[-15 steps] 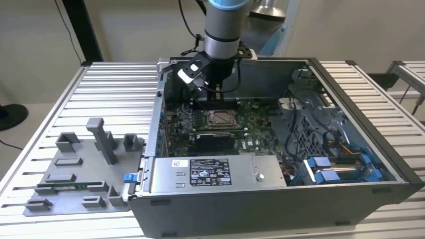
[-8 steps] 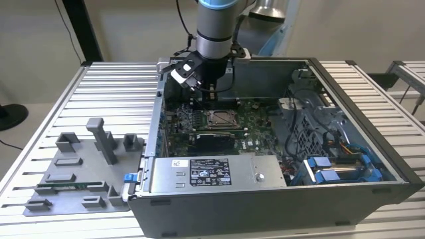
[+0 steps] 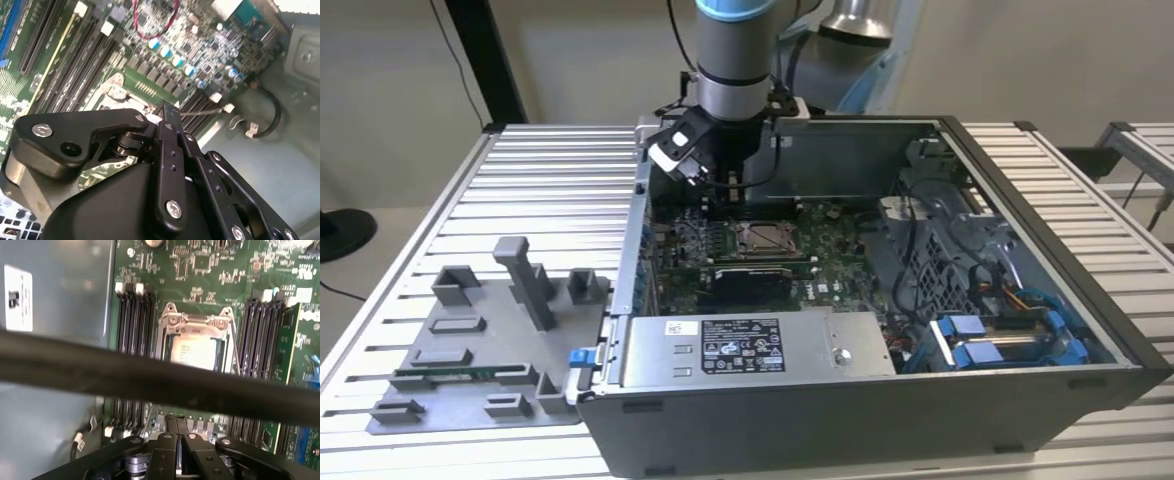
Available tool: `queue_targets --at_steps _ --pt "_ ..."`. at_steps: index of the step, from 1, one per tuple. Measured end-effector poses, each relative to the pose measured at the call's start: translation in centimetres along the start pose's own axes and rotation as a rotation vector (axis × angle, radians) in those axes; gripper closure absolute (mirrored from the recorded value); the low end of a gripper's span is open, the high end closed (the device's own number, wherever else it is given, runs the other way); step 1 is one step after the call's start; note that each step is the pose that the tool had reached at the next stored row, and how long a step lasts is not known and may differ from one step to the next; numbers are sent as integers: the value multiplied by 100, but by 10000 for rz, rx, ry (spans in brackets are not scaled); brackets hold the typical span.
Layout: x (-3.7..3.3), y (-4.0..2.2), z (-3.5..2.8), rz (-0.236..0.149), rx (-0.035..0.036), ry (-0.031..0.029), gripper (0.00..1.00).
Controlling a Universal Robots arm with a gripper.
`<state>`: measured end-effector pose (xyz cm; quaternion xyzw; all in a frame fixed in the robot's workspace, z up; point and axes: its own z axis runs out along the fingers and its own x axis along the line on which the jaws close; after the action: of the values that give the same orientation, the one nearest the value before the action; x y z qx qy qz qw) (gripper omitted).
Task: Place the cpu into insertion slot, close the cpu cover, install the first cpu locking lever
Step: 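Close the cpu cover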
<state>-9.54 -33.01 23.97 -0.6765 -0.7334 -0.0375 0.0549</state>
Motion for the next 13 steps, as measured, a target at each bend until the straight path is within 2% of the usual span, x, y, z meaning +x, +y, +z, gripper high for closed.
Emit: queue_targets --at_steps 2,3,4,5,7,8,9,13 --pt "1 -45 10 -4 -23 59 100" --pt "0 -59 18 -6 -28 103 100" --pt "0 -70 27 -7 -36 173 100" --pt "0 -73 32 -14 -45 291 100" --pt "-1 -79 39 -21 -70 591 100" --pt "0 -90 44 -22 -77 673 100" --pt "-4 -105 46 -22 -77 692 100" --pt "-12 -169 65 -27 -77 701 100"
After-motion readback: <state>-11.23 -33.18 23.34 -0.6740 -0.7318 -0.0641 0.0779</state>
